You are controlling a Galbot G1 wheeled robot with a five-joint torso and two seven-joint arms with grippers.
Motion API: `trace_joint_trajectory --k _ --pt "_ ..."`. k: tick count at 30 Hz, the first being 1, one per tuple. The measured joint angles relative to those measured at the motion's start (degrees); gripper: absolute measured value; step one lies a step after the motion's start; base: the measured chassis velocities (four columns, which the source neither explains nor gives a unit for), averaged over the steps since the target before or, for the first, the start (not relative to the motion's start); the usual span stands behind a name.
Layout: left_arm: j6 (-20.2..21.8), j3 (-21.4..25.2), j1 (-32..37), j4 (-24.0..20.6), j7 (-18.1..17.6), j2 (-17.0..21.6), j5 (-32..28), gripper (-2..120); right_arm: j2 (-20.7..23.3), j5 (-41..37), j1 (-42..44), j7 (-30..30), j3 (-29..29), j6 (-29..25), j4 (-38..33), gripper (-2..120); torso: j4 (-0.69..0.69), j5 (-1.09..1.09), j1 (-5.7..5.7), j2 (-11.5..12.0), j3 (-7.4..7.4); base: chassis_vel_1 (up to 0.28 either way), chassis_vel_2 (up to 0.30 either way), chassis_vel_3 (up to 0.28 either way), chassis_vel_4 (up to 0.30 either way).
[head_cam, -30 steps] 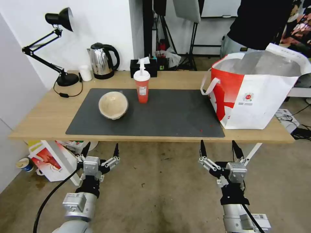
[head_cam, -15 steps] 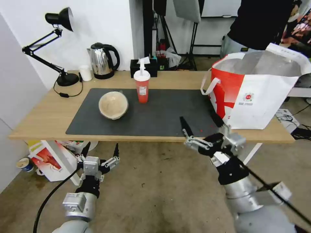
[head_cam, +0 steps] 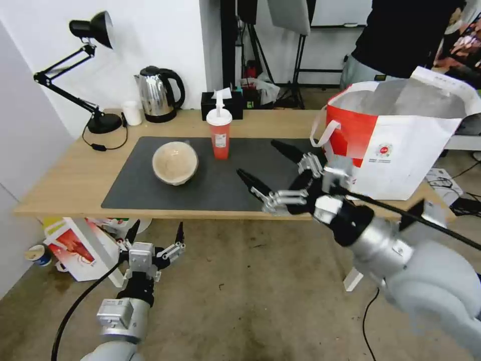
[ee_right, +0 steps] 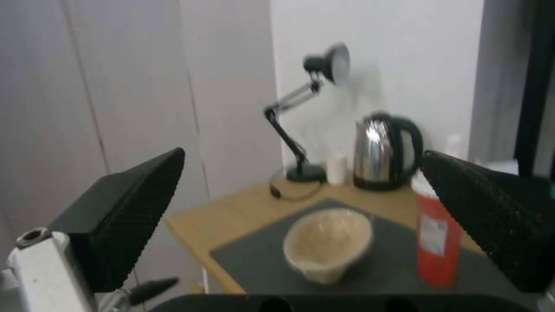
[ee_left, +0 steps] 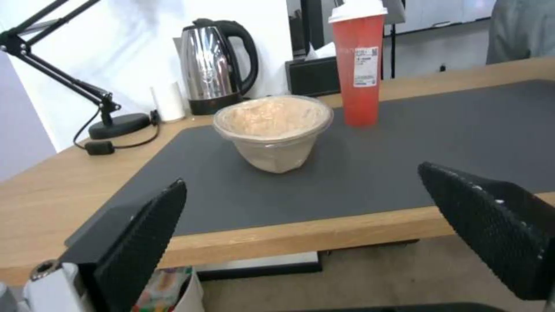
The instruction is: Pick up the trash from the table and place it into the takeout bag.
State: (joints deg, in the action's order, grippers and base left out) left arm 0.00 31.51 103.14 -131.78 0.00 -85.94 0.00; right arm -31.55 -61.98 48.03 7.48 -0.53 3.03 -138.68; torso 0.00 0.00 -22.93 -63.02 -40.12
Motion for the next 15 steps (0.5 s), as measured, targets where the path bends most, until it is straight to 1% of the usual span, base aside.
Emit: trace_joint_trajectory --k 1,4,5,8,9,12,13,15 --pt "0.0 0.0 0.0 0.0 0.0 0.0 0.0 100 0.0 0.0 0.0 0.0 0.0 0.0 0.0 100 0.00 0.00 0.00 0.0 0.00 0.000 0.000 0.000 0.000" --pt "0.0 0.0 0.0 0.0 0.0 0.0 0.0 100 -1.4 -1.3 -7.4 4.7 -5.6 3.7 3.0 100 0.01 0.00 0.01 0.0 0.00 0.000 0.000 0.000 0.000" --pt "0.0 0.0 0.0 0.0 0.0 0.0 0.0 100 -1.4 -1.3 -7.4 4.7 -5.6 3.7 3.0 100 0.01 0.00 0.01 0.0 0.00 0.000 0.000 0.000 0.000" --pt "0.0 0.0 0.0 0.0 0.0 0.0 0.0 100 -3.2 -3.6 -14.5 8.2 -9.7 5.7 6.2 100 0.00 -0.01 0.00 0.0 0.00 0.000 0.000 0.000 0.000" --pt "0.0 0.0 0.0 0.0 0.0 0.0 0.0 100 -3.2 -3.6 -14.5 8.2 -9.7 5.7 6.2 100 0.00 -0.01 0.00 0.0 0.00 0.000 0.000 0.000 0.000" --pt "0.0 0.0 0.0 0.0 0.0 0.0 0.0 100 -5.8 -5.9 -20.6 10.0 -13.1 7.3 10.3 100 0.00 -0.01 0.01 0.0 0.00 0.000 0.000 0.000 0.000" --pt "0.0 0.0 0.0 0.0 0.0 0.0 0.0 100 -5.8 -5.9 -20.6 10.0 -13.1 7.3 10.3 100 0.00 -0.01 0.01 0.0 0.00 0.000 0.000 0.000 0.000" --pt "0.0 0.0 0.0 0.0 0.0 0.0 0.0 100 -7.5 -7.3 -23.3 10.0 -14.8 8.1 13.1 100 0.01 0.00 0.01 0.0 0.00 0.000 0.000 0.000 0.000"
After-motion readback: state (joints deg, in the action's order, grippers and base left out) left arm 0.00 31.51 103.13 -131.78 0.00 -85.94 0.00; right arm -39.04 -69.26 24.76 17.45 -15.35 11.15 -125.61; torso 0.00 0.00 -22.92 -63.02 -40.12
